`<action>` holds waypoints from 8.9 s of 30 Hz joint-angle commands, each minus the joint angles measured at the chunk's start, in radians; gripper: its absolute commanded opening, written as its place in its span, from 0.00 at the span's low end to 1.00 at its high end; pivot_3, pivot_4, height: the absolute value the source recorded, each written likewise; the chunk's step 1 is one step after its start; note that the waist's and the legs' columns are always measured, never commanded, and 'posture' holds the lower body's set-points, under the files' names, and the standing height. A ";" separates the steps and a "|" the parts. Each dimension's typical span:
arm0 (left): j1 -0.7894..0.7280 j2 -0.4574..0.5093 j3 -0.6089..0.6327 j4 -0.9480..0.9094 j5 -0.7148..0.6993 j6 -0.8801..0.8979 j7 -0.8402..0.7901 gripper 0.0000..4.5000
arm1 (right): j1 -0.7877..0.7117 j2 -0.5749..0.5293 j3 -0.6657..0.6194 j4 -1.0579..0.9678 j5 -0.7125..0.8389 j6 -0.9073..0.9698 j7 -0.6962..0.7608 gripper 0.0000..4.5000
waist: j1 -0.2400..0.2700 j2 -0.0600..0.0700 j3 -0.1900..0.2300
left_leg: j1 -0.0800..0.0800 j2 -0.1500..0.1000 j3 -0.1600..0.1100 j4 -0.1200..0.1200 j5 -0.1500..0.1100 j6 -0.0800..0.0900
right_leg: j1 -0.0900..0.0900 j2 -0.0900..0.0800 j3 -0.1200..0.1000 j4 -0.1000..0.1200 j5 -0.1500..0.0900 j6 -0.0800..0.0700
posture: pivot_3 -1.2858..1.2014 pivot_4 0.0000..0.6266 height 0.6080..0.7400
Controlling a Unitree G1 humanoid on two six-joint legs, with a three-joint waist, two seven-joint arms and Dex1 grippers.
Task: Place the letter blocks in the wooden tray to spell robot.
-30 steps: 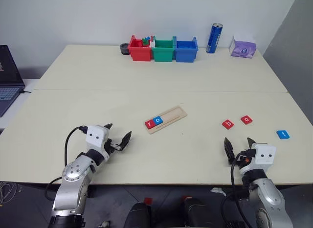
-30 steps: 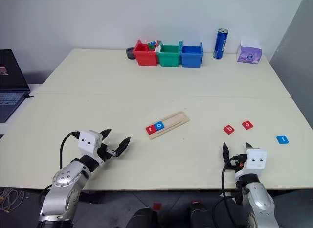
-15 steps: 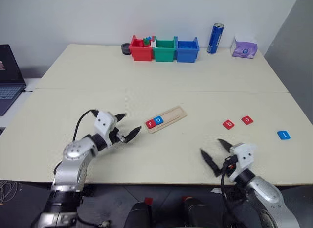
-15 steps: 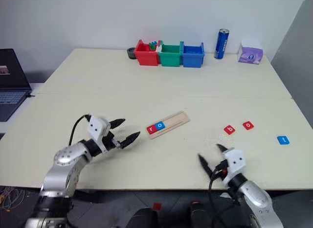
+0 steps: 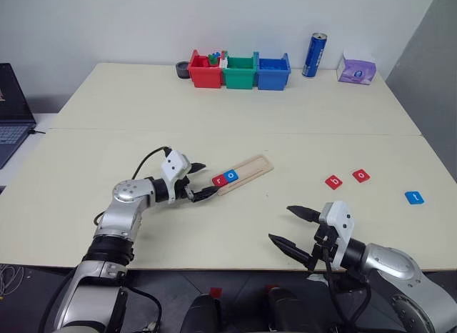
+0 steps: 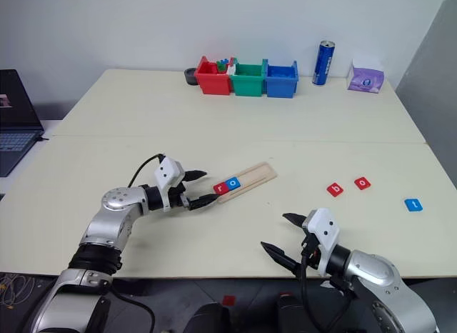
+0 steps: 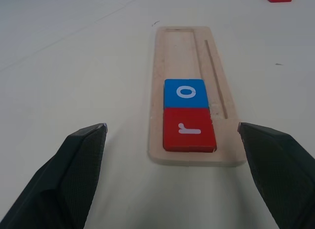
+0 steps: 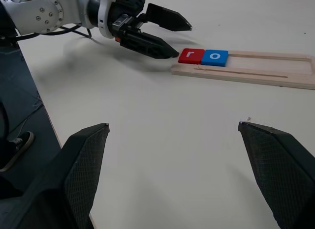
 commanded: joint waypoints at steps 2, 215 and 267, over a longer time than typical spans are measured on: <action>-0.042 -0.025 -0.022 0.001 0.002 -0.006 -0.035 1.00 | 0.007 -0.008 0.009 -0.022 -0.010 -0.034 0.015 0.99 | 0.000 0.000 0.000 | 0.000 0.000 0.000 0.000 0.000 0.000 | 0.000 0.000 0.000 0.000 0.000 0.000 | 0.52 0.24 1.00; 0.293 0.167 -0.062 -0.661 -0.129 0.188 -0.099 1.00 | -0.309 -0.447 -0.080 0.623 -0.203 -0.099 0.531 0.30 | -0.001 -0.001 0.001 | 0.002 0.001 0.001 0.001 0.000 0.000 | 0.001 -0.001 0.003 0.001 0.000 -0.001 | 0.52 0.24 1.00; 0.328 0.207 -0.027 -0.580 -0.091 0.116 -0.106 1.00 | -0.351 -0.374 -0.060 0.367 -0.144 0.045 0.438 0.32 | -0.005 0.001 0.001 | 0.003 0.002 0.000 0.001 0.000 0.000 | 0.000 -0.001 0.003 0.001 0.000 -0.001 | 0.52 0.24 1.00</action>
